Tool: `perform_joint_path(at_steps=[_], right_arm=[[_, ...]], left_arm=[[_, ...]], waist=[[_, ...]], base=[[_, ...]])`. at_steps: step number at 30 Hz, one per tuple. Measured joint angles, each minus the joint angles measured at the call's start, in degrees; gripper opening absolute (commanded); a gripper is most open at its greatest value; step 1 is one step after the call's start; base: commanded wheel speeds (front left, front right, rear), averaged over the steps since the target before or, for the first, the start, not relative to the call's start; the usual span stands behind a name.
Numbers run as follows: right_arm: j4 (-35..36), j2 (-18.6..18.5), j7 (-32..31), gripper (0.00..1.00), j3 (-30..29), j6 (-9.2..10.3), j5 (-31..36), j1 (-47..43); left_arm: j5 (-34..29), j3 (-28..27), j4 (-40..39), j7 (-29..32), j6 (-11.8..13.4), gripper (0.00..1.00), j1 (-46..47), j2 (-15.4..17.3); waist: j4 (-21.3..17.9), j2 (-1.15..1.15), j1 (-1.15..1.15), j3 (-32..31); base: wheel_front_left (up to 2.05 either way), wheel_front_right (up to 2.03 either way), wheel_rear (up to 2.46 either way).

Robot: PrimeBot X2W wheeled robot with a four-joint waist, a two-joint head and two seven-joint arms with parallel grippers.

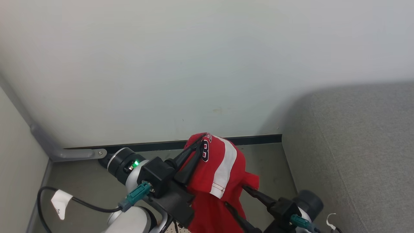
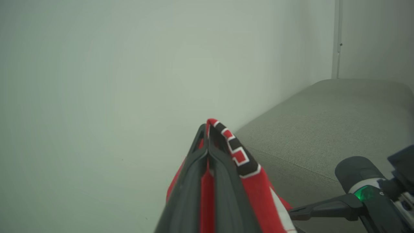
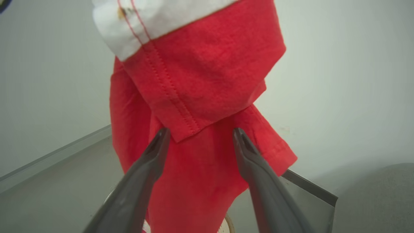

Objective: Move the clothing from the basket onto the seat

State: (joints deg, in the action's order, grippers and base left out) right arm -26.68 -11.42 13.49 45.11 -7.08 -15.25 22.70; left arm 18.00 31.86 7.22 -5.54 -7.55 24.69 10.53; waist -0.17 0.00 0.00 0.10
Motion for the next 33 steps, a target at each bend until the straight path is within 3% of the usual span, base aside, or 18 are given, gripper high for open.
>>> perform_joint_path(at_steps=[13, 26, 27, 29, 31, 32, 33], right_arm=[[-3.78, -2.69, 0.32, 1.0, 2.88, -0.01, -2.82, 5.93], [-8.94, -2.86, 0.73, 1.0, 6.65, -0.01, -5.84, 10.6], [-9.24, -2.83, 0.73, 0.92, 6.92, -0.01, -6.06, 10.99], [-9.5, -2.82, 0.73, 0.45, 7.32, -0.01, -6.21, 11.35], [-10.47, -2.77, 0.74, 0.12, 8.39, -0.01, -6.36, 12.17], [-10.81, -2.77, 0.74, 0.0, 8.67, -0.01, -6.53, 12.4], [-11.14, -2.76, 0.74, 0.0, 8.9, -0.01, -6.67, 12.56]], left_arm=[[0.38, 0.33, -1.72, 1.49, 0.0, 0.0, 1.27, 0.09], [0.6, 1.86, -3.55, 2.27, 0.0, 0.0, 2.19, -0.23], [0.62, 1.93, -3.68, 2.36, 0.0, 0.0, 2.22, -0.24], [0.66, 1.98, -3.74, 2.42, 0.0, 0.0, 2.25, -0.23], [0.68, 2.02, -3.77, 2.42, 0.0, 0.0, 2.37, -0.22], [0.68, 2.02, -3.78, 2.42, 0.0, 0.0, 2.45, -0.2], [0.69, 2.02, -3.79, 2.42, 0.0, 0.0, 2.5, -0.2]], waist=[[0.26, 0.0, 0.0, 0.7], [0.89, 0.0, 0.0, 1.58], [0.98, 0.0, 0.0, 1.64], [1.07, 0.0, 0.0, 1.69], [1.25, 0.0, 0.0, 1.8], [1.33, 0.0, 0.0, 1.85], [1.39, 0.0, 0.0, 1.9]], base=[[0.0, 0.0, 0.0], [0.0, 0.0, 0.0], [0.0, 0.0, 0.0], [0.0, 0.0, 0.0], [0.0, 0.0, 0.0], [0.0, 0.0, 0.0], [0.0, 0.0, 0.0]])
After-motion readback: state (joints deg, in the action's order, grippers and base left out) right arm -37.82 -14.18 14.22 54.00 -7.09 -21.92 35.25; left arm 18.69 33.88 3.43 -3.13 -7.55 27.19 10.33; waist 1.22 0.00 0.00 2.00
